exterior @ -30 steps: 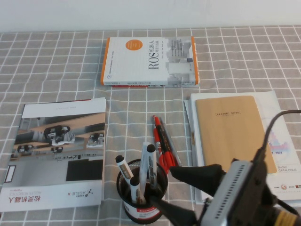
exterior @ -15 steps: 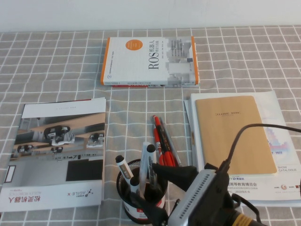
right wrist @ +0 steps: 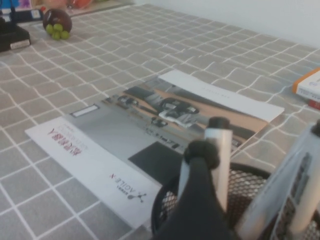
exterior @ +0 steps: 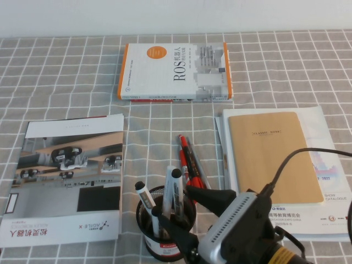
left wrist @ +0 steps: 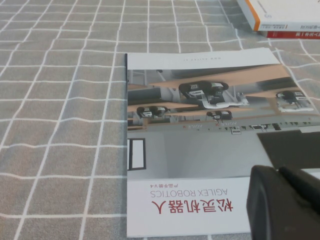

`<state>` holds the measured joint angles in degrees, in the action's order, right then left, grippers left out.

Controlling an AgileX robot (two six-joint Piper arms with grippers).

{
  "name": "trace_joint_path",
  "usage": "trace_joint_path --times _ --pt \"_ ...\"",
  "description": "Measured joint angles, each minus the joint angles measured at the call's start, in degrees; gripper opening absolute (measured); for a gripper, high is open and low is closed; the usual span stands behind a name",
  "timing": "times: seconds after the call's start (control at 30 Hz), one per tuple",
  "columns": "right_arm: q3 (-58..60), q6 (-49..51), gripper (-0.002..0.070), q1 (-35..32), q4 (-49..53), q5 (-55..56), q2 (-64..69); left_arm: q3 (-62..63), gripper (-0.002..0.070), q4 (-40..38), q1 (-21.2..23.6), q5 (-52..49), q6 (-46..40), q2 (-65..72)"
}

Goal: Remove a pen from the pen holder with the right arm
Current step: 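Take a marker out of the pen holder and lay it on the table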

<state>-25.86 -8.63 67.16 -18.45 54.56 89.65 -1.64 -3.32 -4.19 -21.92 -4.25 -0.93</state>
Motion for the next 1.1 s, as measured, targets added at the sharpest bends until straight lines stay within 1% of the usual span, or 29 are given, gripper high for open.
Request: trace_joint_path --times 0.37,0.57,1.0,1.1 --pt "-1.8 0.0 0.0451 0.0 1.6 0.0 2.7 0.0 -0.0003 0.0 0.0 0.0 0.0 0.0" --pt "-2.5 2.6 0.0451 0.0 3.2 0.0 2.7 0.0 -0.0003 0.0 0.0 0.0 0.0 0.0" --pt "-5.5 2.6 0.0451 0.0 3.1 0.0 6.5 0.0 -0.0003 0.0 0.0 0.0 0.0 0.0" --pt "-5.8 2.8 0.0441 0.0 3.1 0.1 7.0 0.0 -0.0003 0.0 0.0 0.0 0.0 0.0"
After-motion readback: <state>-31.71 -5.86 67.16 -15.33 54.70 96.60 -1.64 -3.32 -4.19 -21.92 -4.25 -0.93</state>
